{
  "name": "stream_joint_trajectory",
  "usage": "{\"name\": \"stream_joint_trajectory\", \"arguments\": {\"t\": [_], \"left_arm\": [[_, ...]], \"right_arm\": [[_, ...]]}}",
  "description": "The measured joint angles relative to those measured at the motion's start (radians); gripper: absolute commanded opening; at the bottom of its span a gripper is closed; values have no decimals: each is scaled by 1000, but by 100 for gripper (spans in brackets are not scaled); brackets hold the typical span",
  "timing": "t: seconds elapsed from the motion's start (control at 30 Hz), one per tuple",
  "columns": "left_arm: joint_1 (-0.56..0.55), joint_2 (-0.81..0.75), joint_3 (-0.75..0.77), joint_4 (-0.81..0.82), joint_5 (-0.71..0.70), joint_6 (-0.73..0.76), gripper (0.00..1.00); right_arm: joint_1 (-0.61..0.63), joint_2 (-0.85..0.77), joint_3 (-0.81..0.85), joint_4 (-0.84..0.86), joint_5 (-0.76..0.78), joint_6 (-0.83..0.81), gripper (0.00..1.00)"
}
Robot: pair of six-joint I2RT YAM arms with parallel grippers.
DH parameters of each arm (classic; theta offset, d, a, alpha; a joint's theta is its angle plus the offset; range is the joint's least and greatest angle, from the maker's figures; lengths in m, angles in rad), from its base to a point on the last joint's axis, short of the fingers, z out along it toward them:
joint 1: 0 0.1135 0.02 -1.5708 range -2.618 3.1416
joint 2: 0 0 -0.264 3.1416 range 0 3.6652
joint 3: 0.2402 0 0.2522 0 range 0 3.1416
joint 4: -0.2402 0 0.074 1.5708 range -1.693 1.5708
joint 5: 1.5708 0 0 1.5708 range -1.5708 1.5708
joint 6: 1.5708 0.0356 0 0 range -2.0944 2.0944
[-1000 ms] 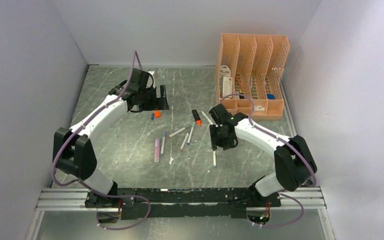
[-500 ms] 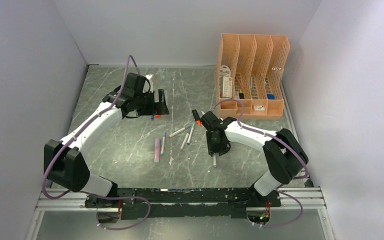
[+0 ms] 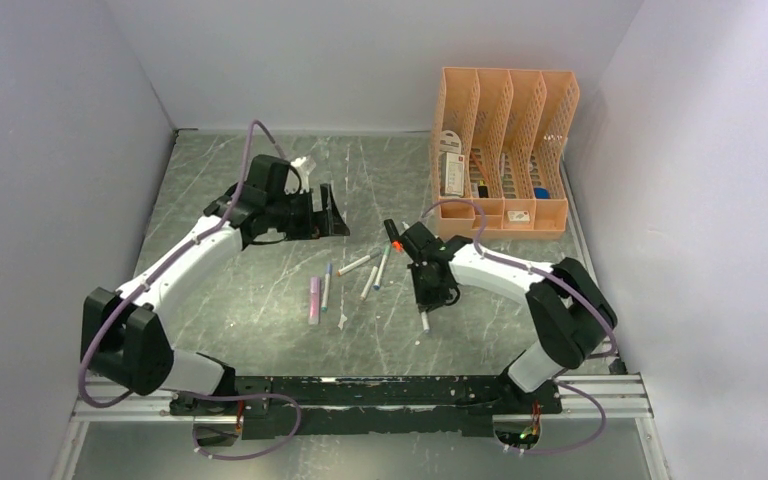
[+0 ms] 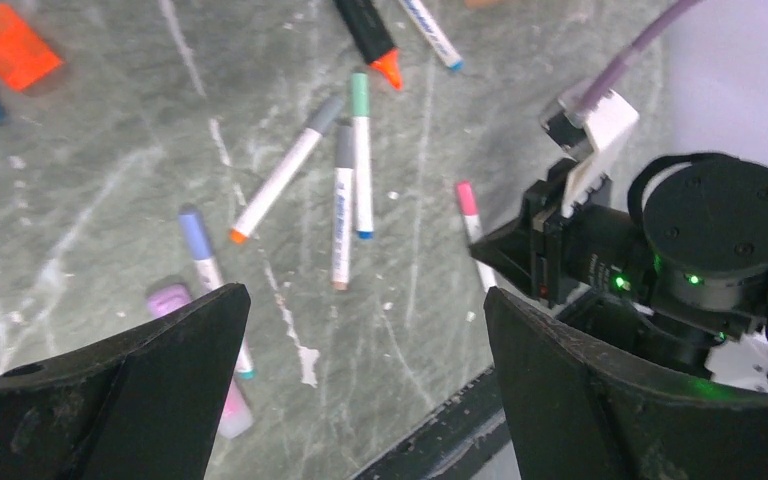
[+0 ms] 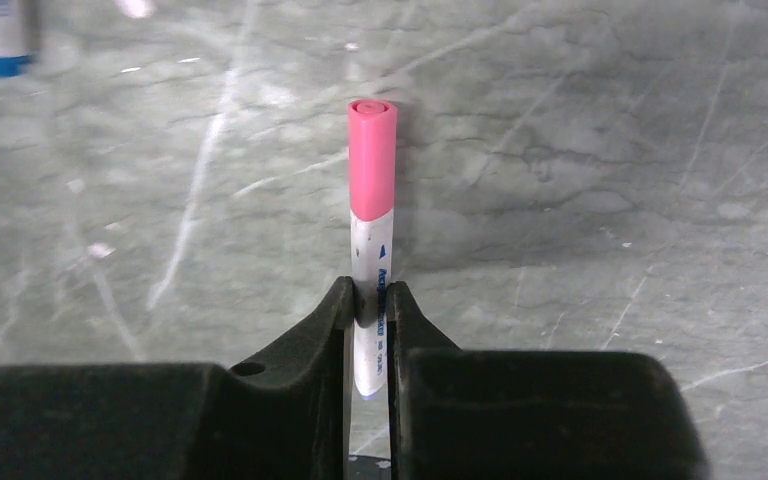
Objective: Open the pen caps
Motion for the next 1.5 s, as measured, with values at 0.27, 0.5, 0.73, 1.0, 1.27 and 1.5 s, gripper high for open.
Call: {"name": "stream_joint_trajectory", "arguments": {"t": [0.27, 0.5, 0.73, 1.0, 1.27, 1.5], "left_arm": [[-9, -167, -230, 305, 219, -189, 99], [-41, -205, -291, 521, 274, -322, 99], [-71, -179, -290, 601, 276, -352, 97], [-91, -159, -290, 611, 267, -358, 77], [-111, -148, -290, 636, 259, -358, 50], [-116, -127, -290, 637, 241, -357, 17]], "right_arm": [[-25, -193, 81, 64, -219, -73, 3], [-79, -265, 88, 249, -524, -46, 3], [-87, -253, 86, 383, -704, 21, 3], [-100, -224, 106, 445, -778, 62, 2], [-106, -216, 112, 473, -803, 74, 1], [-110, -215, 112, 485, -821, 81, 1]]}}
